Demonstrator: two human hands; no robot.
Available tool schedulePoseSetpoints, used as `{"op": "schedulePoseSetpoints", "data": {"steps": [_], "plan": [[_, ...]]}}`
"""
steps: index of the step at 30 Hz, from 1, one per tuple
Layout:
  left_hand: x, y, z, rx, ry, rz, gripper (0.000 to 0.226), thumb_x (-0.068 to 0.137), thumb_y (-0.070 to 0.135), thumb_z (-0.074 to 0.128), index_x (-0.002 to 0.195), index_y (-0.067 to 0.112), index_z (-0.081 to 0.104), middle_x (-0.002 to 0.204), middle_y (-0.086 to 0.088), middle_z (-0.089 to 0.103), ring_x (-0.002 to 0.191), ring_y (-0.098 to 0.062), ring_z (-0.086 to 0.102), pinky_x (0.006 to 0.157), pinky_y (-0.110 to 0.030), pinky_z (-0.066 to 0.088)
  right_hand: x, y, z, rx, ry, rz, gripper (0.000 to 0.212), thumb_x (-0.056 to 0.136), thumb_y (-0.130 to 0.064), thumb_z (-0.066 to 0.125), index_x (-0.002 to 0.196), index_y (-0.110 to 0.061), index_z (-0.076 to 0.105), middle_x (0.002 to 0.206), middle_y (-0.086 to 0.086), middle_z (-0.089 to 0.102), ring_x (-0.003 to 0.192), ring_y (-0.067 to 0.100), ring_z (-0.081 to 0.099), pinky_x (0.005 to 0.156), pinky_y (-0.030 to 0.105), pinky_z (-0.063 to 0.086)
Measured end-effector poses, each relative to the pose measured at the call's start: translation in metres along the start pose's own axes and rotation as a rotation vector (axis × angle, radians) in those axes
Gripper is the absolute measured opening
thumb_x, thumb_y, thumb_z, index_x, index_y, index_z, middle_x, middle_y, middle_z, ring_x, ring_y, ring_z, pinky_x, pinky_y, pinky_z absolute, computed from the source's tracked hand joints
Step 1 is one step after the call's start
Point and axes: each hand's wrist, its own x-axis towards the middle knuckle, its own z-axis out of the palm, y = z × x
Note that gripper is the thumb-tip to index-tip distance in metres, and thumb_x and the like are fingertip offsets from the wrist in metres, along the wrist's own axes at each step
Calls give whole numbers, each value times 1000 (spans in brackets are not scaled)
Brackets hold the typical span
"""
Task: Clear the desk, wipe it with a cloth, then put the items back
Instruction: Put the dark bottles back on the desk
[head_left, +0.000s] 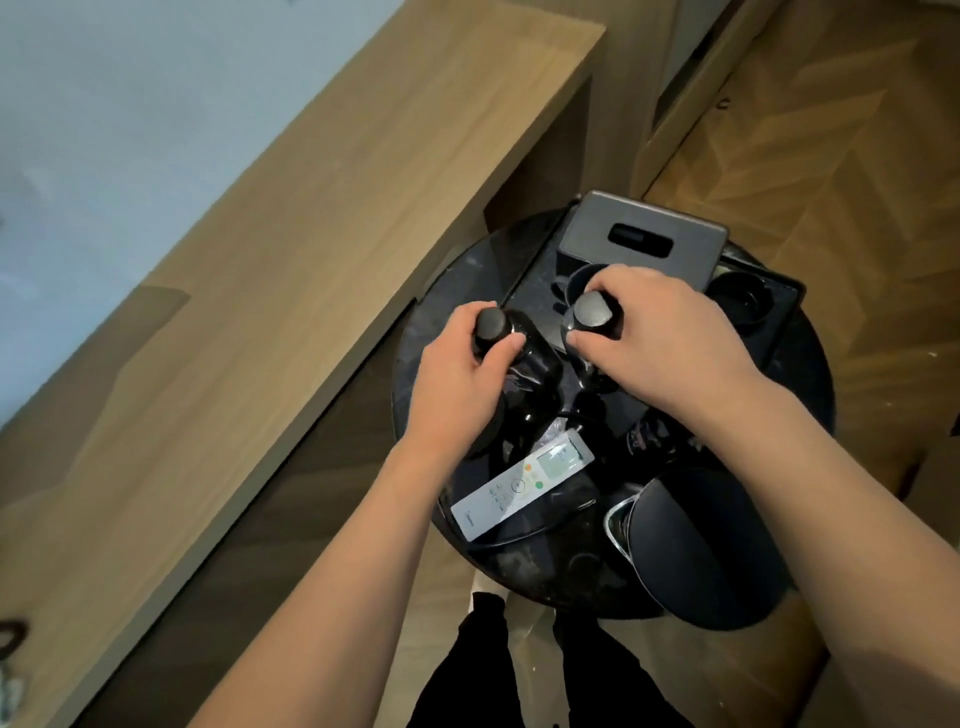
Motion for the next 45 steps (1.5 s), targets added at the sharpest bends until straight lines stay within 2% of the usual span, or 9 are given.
{"op": "schedulePoseSetpoints", "data": {"steps": [5, 7, 11, 15, 18, 26, 32, 37, 45], "plan": [[-25, -8, -59, -47, 201, -53, 33, 94, 42, 64, 124, 28, 58, 102, 14, 67, 89, -12, 66, 84, -45, 56, 11, -54, -3, 17, -5, -180, 33, 87, -46, 66, 113, -27, 58, 105, -6, 59, 99, 22, 58, 71, 32, 38], [-40, -19, -87, -58, 281, -95, 30, 95, 42, 63, 121, 27, 58, 100, 16, 65, 91, -2, 64, 84, -43, 56, 13, -83, 7, 28, -30, -253, 39, 88, -47, 66, 119, -26, 57, 112, -4, 61, 98, 21, 57, 72, 30, 36], [-83, -50, -147, -34, 432, -204, 26, 98, 38, 63, 121, 27, 58, 93, 25, 60, 85, 22, 53, 68, -8, 44, 8, -153, 38, 79, -121, -413, 39, 88, -48, 65, 120, -26, 59, 112, -4, 62, 98, 21, 58, 75, 32, 42], [-149, -85, -201, -59, 612, -331, 23, 96, 37, 65, 116, 28, 61, 89, 14, 67, 84, 3, 59, 66, -12, 45, -13, -235, 74, 96, -256, -586, 26, 89, -44, 65, 108, -28, 59, 99, -8, 60, 92, 20, 55, 72, 33, 41], [-209, -117, -243, -52, 760, -424, 24, 95, 37, 67, 116, 26, 62, 90, 16, 67, 88, 5, 59, 69, -8, 45, -42, -305, 106, 100, -358, -714, 25, 89, -43, 66, 109, -28, 58, 98, -6, 61, 93, 21, 56, 78, 40, 49], [-401, -188, -343, -5, 1019, -707, 28, 92, 39, 69, 117, 27, 62, 97, 9, 69, 90, -15, 64, 80, -34, 52, -177, -480, 188, 55, -582, -1026, 25, 91, -40, 66, 111, -31, 54, 105, -4, 59, 92, 20, 56, 78, 36, 47], [-532, -229, -381, -9, 1208, -856, 20, 92, 39, 69, 106, 28, 61, 88, 12, 65, 82, -10, 62, 70, -31, 49, -296, -579, 243, 85, -682, -1282, 31, 89, -36, 70, 115, -26, 58, 108, -6, 58, 99, 18, 56, 84, 36, 47], [-620, -251, -395, -11, 1370, -1005, 24, 92, 38, 69, 112, 28, 61, 95, 13, 67, 88, -10, 63, 76, -34, 52, -366, -637, 274, 43, -780, -1429, 24, 89, -38, 68, 110, -31, 58, 104, -11, 55, 95, 13, 52, 77, 29, 37], [-695, -296, -417, -47, 1516, -1153, 20, 92, 36, 69, 110, 31, 61, 97, 15, 67, 90, -7, 63, 75, -32, 53, -429, -714, 337, -38, -946, -1572, 22, 87, -40, 70, 104, -34, 57, 98, -16, 57, 89, 10, 55, 69, 22, 42]]}}
